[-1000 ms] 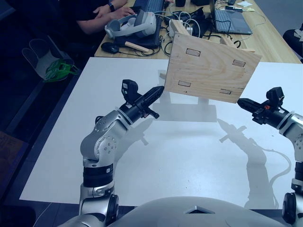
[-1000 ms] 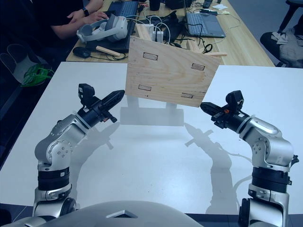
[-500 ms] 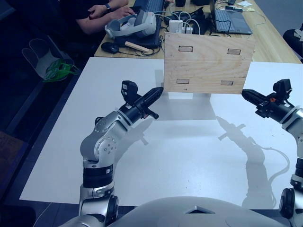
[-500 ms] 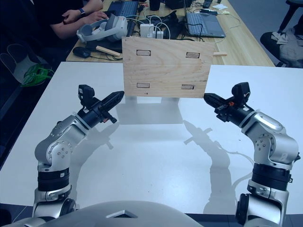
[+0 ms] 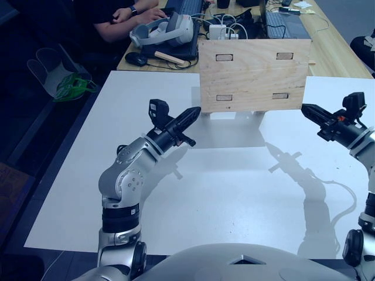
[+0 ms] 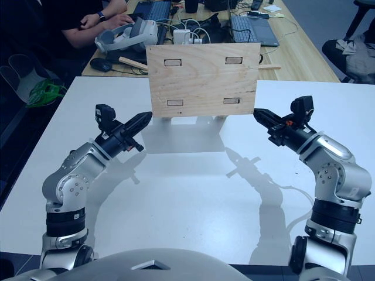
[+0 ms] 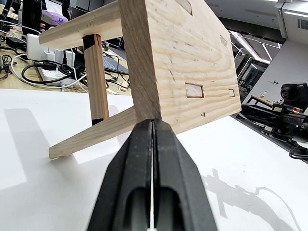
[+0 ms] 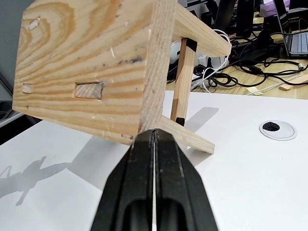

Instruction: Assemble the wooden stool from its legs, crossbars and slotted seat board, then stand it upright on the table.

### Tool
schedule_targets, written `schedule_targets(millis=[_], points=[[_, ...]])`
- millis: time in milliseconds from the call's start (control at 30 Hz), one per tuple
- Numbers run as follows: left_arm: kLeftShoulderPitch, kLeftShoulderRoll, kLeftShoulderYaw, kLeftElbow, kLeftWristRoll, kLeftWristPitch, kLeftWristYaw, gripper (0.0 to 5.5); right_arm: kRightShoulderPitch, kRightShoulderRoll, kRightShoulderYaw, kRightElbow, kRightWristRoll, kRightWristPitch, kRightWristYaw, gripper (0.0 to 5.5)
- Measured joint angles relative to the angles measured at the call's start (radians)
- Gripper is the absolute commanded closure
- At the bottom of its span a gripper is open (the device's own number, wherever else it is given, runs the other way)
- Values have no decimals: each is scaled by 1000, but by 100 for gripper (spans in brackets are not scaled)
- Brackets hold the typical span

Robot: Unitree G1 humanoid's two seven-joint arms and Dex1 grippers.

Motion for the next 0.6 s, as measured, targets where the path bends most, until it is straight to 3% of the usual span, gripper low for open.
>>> schedule_targets(millis=[600], points=[[-50,-10,35,-22,-97,8,42,546,-45,10,-39,-9,90,15,-49,550]])
